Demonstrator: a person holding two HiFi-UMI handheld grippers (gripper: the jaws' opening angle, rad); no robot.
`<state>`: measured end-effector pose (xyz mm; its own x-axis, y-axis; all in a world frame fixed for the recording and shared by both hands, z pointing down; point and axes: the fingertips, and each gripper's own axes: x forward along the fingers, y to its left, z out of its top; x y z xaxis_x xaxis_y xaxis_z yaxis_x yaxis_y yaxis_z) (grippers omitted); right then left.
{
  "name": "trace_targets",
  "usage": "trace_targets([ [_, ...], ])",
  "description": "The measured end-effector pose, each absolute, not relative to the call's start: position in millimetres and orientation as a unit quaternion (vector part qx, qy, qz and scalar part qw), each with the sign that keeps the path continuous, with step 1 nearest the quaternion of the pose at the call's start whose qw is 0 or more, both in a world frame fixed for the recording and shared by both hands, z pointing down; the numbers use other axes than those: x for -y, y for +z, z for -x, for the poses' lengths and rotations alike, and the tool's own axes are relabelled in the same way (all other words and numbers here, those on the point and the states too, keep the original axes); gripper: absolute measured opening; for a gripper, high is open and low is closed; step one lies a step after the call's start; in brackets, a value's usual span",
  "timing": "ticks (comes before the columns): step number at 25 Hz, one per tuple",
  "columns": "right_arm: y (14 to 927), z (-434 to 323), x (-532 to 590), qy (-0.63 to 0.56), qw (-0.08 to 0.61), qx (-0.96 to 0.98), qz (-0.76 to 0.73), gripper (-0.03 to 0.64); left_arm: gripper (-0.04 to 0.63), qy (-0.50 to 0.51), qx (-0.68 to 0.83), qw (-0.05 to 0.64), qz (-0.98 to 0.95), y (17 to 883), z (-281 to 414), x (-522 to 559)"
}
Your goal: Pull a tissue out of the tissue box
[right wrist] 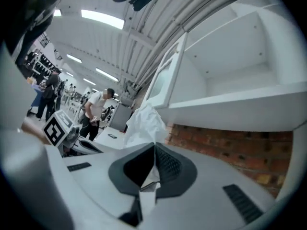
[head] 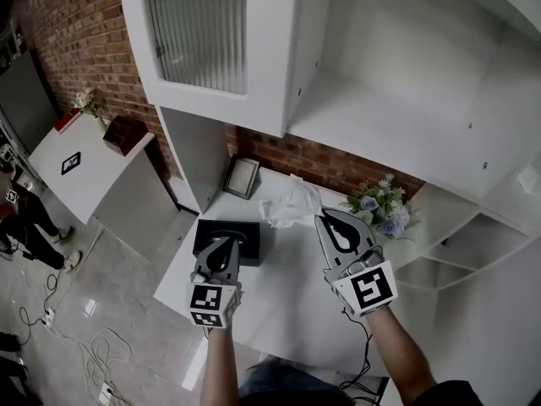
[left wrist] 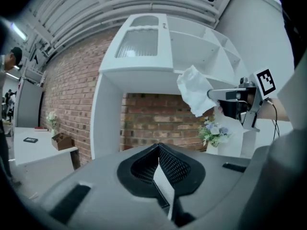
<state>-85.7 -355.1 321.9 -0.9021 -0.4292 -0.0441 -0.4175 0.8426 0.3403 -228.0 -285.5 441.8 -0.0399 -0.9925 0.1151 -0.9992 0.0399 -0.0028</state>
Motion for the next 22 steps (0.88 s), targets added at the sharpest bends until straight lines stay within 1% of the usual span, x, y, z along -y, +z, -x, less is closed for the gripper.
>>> trace_targets([
  [4, 310.7, 28.9, 357.1, -0.141, -0.032, 0.946, -0.289, 0.000, 0.009, 0.040, 0.699, 0.024, -0.713, 428.4, 198.7, 300.2],
  [8, 308.5, -26.6, 360.1, -0.110, -0.062, 0.927, -0.352, 0.001, 0.009, 0.038, 0.675, 0.012, -0.737, 415.7, 164.1, 313.9],
  [14, 335.6, -88.8, 361.8, -0.056, -0.061, 0.902, -0.423, 0.001, 0.009, 0.042, 0.635, -0.002, -0.771, 407.3, 113.0, 330.4],
  [22, 370.9, -124.2, 352.0, -0.006, -0.048, 0.886, -0.462, 0.000, 0.009, 0.050, 0.612, 0.001, -0.790, 411.9, 79.2, 334.3],
])
